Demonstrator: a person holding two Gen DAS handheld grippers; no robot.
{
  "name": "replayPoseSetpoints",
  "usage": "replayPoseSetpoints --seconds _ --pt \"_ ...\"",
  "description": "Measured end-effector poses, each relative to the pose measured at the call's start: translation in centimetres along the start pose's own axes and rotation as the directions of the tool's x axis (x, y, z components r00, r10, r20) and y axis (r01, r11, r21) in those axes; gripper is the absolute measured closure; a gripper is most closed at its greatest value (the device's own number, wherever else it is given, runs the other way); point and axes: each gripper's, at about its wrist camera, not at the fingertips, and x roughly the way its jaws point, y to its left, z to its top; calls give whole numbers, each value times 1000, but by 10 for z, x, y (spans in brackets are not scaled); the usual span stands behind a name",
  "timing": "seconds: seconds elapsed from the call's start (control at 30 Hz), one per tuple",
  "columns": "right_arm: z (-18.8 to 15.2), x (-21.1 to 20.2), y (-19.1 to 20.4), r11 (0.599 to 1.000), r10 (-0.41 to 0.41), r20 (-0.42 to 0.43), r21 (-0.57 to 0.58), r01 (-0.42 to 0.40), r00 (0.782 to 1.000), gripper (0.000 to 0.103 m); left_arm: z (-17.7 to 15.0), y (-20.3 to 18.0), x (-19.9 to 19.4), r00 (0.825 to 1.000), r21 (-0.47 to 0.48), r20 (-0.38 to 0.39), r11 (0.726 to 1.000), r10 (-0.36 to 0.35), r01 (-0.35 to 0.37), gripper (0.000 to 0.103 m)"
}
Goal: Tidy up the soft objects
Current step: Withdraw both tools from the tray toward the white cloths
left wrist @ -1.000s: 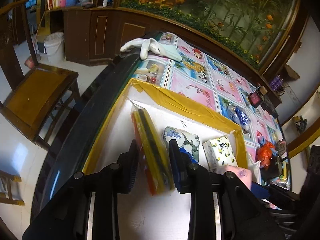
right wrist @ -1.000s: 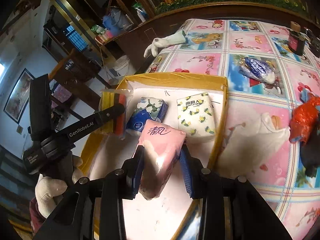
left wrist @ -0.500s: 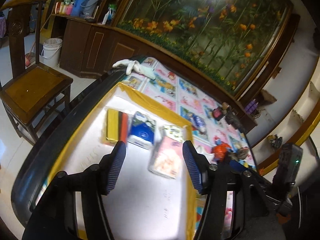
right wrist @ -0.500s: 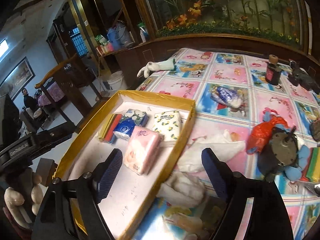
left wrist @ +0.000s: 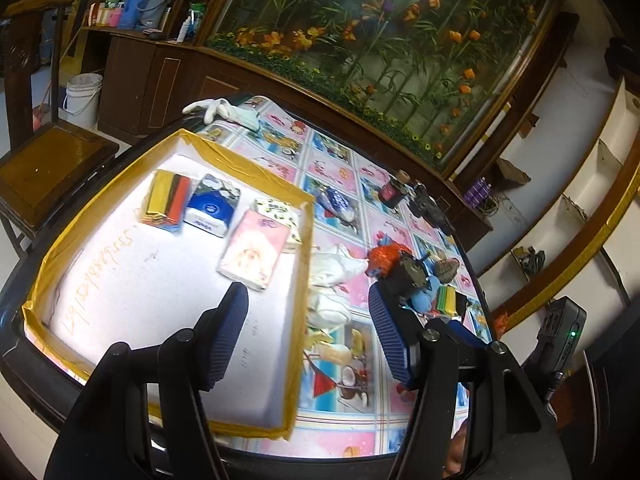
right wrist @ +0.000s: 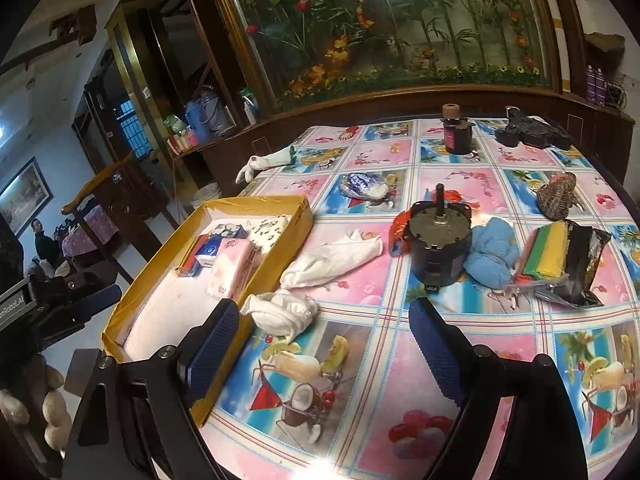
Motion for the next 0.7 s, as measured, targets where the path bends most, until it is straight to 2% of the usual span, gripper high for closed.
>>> replayPoseSetpoints --seconds 0.2,0.4,0.53,0.7 --pt "-10 -16 -19 996 -29 45 85 25 999 14 -12 -29 4 1000 57 -12 998 -1 2 42" --pt "-22 -21 -25 985 -141 59 111 134 988 11 -26 -48 14 996 125 23 988 90 -92 42" --pt "-24 -25 -19 983 -152 78 113 142 985 11 -35 -56 15 993 171 41 978 112 -117 41" --pt "-28 -26 -18 986 -152 97 86 144 983 11 -34 -49 15 997 133 20 988 78 -80 41"
